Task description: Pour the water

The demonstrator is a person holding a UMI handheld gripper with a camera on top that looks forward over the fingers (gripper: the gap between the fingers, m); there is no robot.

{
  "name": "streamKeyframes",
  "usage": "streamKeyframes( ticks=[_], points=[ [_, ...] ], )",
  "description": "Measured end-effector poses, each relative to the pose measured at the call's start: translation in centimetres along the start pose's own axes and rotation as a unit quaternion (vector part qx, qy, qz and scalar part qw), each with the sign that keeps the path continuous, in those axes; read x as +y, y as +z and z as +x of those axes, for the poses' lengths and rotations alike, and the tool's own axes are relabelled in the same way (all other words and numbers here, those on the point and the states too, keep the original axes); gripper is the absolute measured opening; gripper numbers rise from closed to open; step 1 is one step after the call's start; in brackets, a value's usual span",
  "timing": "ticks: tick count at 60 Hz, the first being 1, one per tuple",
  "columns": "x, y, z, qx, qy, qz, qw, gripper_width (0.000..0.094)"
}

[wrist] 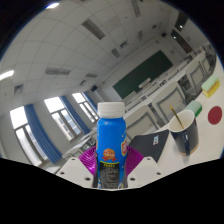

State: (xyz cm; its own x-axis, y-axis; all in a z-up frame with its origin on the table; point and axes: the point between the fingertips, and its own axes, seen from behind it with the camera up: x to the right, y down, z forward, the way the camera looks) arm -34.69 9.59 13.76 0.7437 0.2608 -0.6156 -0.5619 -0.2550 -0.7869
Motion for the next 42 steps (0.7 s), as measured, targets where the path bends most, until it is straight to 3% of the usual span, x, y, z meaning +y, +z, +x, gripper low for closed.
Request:
streamKeyframes(
  ticks=[12, 20, 28, 42],
  points=[
    [-5.3, 1.7, 2.1, -0.043, 0.333, 0.034, 0.941, 0.0326],
    [-5.8, 2.0, 3.1, -0.042, 0.475, 0.043, 0.878, 0.033],
    [-5.7, 0.3, 2.5, -0.038, 0.549, 0.042, 0.834, 0.0342],
    [-4.7, 0.2, -0.2, -0.049, 0.584, 0.032, 0.81, 0.0344]
  ],
)
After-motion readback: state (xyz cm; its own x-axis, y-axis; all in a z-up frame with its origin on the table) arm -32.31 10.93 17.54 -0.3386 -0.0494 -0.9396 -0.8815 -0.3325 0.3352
